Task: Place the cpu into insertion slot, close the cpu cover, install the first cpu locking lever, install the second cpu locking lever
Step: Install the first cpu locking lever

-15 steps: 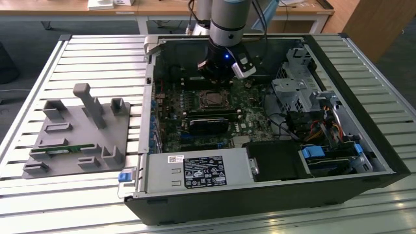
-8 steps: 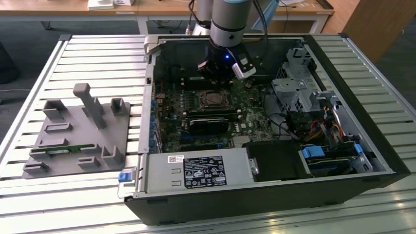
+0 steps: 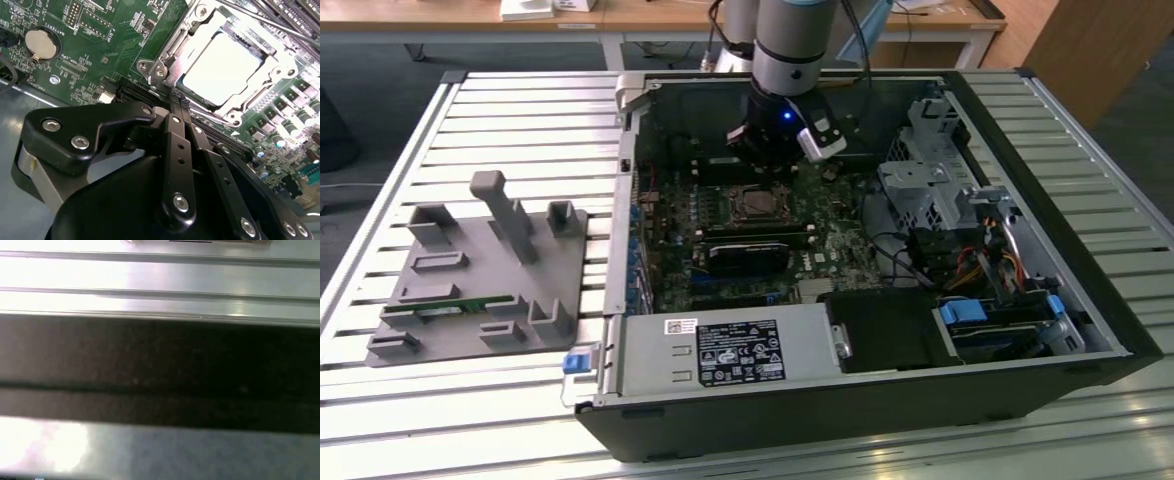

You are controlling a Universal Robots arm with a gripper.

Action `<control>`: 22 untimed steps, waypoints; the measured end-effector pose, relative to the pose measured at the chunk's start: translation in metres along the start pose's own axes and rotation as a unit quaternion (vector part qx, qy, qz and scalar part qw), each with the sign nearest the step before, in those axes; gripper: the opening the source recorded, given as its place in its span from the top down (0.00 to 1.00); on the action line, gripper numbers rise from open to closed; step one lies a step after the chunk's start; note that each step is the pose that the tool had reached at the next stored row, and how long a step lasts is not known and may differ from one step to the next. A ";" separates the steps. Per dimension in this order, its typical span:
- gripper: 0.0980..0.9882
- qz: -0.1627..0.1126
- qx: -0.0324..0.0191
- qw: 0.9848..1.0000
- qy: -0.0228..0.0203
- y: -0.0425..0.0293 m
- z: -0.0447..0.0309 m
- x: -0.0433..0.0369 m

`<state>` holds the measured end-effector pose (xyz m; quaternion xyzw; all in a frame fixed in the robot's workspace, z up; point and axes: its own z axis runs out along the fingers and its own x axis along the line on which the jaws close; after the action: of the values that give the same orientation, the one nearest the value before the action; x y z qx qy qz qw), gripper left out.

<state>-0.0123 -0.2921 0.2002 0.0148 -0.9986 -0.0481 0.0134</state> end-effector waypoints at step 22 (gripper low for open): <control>0.99 0.001 0.031 1.000 0.001 0.0035 0.0009 -0.0004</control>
<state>-0.0121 -0.2885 0.1996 0.0143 -0.9997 -0.0169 0.0140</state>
